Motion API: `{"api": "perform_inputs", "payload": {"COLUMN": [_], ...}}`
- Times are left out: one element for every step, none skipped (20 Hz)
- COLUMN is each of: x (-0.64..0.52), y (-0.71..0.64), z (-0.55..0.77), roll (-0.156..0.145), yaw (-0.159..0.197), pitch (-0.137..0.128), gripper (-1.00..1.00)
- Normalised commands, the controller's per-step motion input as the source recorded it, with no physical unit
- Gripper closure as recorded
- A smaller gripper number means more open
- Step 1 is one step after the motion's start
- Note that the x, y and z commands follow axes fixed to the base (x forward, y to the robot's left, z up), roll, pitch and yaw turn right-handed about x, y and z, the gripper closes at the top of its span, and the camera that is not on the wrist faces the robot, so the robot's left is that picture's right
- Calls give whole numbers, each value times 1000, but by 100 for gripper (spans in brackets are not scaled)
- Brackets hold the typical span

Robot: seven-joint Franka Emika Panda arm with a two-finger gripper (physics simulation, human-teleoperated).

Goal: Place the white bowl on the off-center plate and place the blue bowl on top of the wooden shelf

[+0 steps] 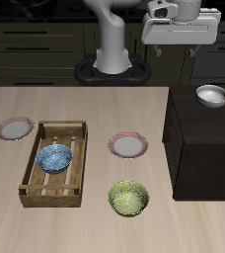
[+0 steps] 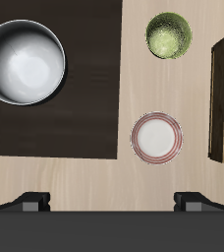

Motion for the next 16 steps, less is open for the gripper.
{"api": "perform_inputs", "payload": {"x": [197,161,0,326,195,144,96,45,130,51,109,93,194,68,151,194], "y": [144,128,0,308,185,83,153,199,186,-42,234,109,169,154,25,116], "z": [88,124,0,336,254,135,171,202,182,-1,242,115,247,157,26,124], "roll": [-32,-49,0,-24,-63,-23,-10,-31,-19,0,-10,1,-32,-54,23,-62], "yaw": [11,-2,0,-30,28,-3,-36,48,8,0,-2,17,0,107,-36,52], "pitch": [-7,12,0,-21,-40,-15,11,-38,-17,0,-31,-31,-46,-76,34,-23], "gripper": [-100,-100,-100,-100,-100,-100,-100,-100,-100,-100,-100,-100,-100,-100,-100,-100]}}
